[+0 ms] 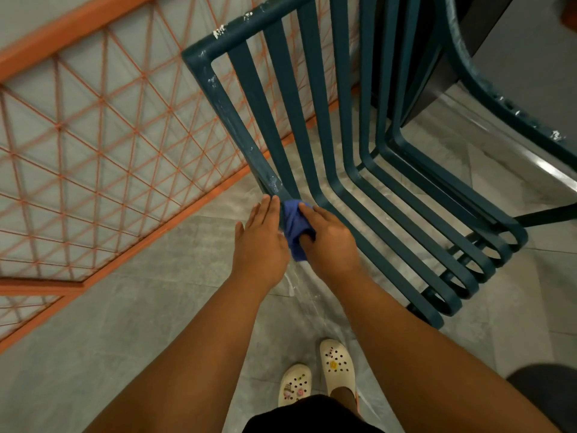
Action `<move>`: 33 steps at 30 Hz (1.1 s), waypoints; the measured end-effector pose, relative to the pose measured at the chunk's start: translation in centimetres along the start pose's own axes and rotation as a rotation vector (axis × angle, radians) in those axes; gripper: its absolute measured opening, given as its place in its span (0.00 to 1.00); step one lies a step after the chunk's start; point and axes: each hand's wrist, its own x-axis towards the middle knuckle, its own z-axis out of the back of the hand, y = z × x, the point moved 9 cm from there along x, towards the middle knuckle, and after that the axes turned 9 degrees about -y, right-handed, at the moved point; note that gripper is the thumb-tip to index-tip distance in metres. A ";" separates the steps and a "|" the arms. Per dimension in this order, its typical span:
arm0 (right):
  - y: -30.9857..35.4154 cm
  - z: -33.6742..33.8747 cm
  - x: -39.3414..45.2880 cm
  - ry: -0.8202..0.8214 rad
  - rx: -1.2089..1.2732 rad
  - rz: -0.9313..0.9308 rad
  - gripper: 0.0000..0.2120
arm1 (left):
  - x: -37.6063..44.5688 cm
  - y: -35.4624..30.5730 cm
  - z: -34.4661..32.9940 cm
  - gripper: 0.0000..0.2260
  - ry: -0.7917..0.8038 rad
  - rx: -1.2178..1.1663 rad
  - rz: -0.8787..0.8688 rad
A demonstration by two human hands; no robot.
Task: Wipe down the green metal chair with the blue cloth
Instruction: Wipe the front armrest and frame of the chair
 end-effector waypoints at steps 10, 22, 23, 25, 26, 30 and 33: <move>-1.1 -1.3 -5.1 0.086 -0.227 0.348 0.33 | 0.7 -0.2 0.4 0.28 -0.045 0.079 0.063; -4.5 -2.7 1.4 0.323 0.385 -0.519 0.16 | -0.7 1.2 0.3 0.27 -0.022 0.067 0.089; -5.6 -3.2 1.0 0.384 0.429 -0.643 0.16 | -0.8 1.2 0.2 0.27 -0.022 0.064 0.087; -6.8 -3.8 -0.2 0.480 0.484 -0.819 0.16 | -1.1 1.2 0.3 0.27 -0.027 0.073 0.081; -7.1 -3.8 -0.4 0.497 0.497 -0.860 0.17 | -1.2 1.3 0.3 0.27 -0.027 0.078 0.081; -5.2 -3.2 0.9 0.455 0.526 -0.750 0.16 | -1.8 1.7 -0.1 0.27 -0.012 0.070 0.090; -2.5 -2.1 1.8 0.315 0.443 -0.415 0.15 | -2.1 1.8 -0.3 0.27 -0.011 0.072 0.102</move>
